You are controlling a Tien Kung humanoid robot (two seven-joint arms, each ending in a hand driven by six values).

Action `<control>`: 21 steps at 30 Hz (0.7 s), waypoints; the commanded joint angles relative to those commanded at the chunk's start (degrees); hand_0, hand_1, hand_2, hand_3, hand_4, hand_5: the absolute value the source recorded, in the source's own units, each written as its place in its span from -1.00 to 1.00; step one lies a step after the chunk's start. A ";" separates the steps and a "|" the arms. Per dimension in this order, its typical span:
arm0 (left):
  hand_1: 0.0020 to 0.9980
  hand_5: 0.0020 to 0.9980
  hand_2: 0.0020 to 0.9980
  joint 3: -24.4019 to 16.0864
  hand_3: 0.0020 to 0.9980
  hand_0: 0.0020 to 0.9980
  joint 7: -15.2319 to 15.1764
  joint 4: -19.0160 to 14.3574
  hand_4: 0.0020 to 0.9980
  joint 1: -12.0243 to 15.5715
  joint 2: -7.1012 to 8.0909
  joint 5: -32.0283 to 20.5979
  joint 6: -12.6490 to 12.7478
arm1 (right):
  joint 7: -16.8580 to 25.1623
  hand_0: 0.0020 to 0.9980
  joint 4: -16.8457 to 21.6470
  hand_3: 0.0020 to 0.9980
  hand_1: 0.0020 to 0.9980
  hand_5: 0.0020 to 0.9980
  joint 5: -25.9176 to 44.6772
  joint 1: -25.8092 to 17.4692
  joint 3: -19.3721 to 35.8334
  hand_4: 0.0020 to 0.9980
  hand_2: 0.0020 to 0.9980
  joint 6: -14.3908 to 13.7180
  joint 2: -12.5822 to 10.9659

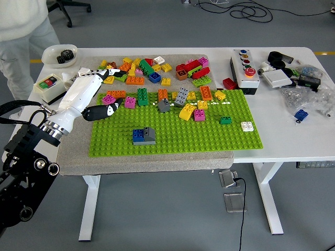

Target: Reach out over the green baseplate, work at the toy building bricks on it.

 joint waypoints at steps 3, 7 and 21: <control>0.47 -1.00 0.25 -0.15 0.26 0.27 -0.23 -0.24 -0.51 -0.18 0.20 -0.58 0.12 | 0.00 0.47 0.00 0.08 0.23 -0.02 0.02 0.03 -0.02 0.54 0.27 -0.01 0.04; 0.47 -1.00 0.25 -0.22 0.26 0.27 -0.53 -0.27 -0.51 -0.39 0.49 -1.67 0.24 | 0.04 0.47 0.00 0.08 0.23 -0.02 0.05 0.09 -0.18 0.54 0.27 0.00 0.11; 0.60 -0.86 0.51 -0.84 0.60 0.59 -0.13 -0.40 0.29 -1.16 0.95 -2.68 -2.80 | 0.01 0.47 0.00 0.08 0.23 -0.02 -0.36 -0.17 -0.34 0.54 0.27 0.09 0.07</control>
